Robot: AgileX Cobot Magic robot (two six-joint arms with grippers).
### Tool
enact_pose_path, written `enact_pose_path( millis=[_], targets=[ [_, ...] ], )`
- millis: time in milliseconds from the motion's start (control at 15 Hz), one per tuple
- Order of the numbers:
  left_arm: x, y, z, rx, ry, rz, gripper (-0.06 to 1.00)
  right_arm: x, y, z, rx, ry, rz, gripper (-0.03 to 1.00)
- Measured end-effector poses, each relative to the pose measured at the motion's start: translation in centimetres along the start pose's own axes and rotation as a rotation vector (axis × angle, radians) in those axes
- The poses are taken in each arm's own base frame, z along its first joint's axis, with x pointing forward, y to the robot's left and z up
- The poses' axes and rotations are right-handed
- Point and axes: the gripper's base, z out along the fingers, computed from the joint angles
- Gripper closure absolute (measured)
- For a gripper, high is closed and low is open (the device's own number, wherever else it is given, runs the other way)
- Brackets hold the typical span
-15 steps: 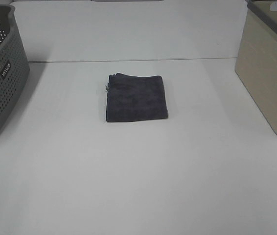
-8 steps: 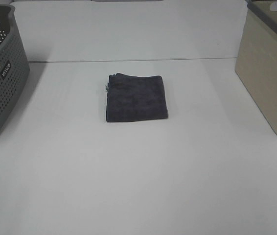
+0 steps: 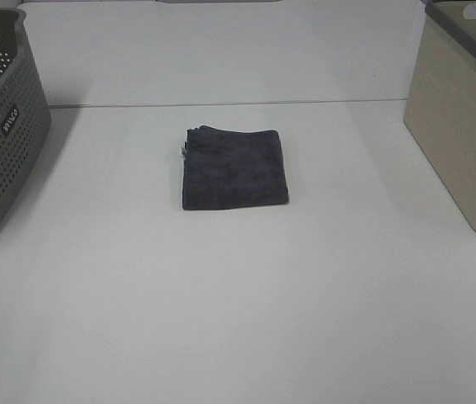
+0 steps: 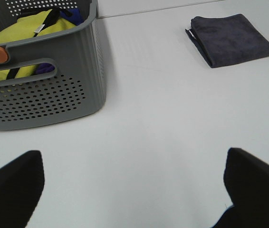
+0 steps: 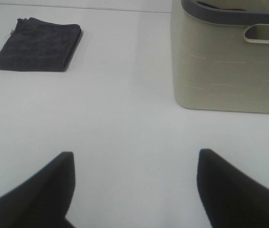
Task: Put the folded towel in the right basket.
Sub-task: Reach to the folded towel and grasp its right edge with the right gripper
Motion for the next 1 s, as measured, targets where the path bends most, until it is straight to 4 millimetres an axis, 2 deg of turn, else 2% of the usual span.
enact_pose_path(
  millis=[1000],
  targets=[
    [0.00, 0.00, 0.00, 0.000, 0.000, 0.000, -0.03, 0.00, 0.00, 0.00, 0.000, 0.000, 0.000, 0.28]
  ],
)
